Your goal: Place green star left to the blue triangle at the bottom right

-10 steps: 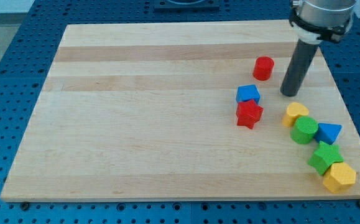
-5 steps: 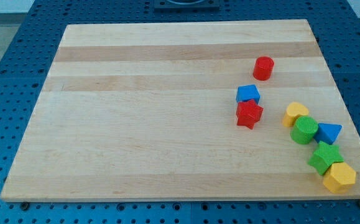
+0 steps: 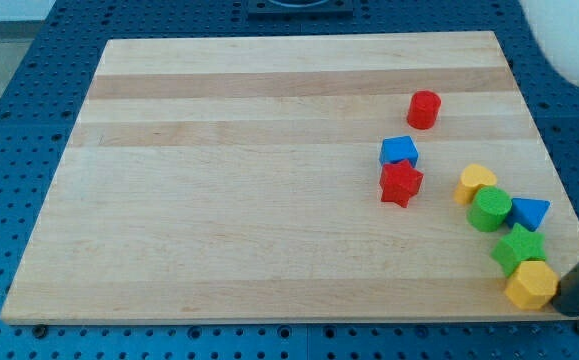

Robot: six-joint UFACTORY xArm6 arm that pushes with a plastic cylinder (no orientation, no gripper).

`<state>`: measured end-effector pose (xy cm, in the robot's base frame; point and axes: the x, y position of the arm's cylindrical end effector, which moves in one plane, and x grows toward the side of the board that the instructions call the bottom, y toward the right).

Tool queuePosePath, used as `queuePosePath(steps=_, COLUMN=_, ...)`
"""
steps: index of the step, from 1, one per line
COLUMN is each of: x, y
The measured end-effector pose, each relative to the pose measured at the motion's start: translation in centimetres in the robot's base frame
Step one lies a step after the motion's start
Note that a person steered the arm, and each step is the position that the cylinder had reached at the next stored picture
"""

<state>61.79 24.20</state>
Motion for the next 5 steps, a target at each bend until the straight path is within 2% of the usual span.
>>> queuePosePath(steps=2, x=-1.4, y=-0.6)
queuePosePath(steps=4, x=-6.1, y=-1.3)
queuePosePath(steps=5, x=-5.1, y=-0.9)
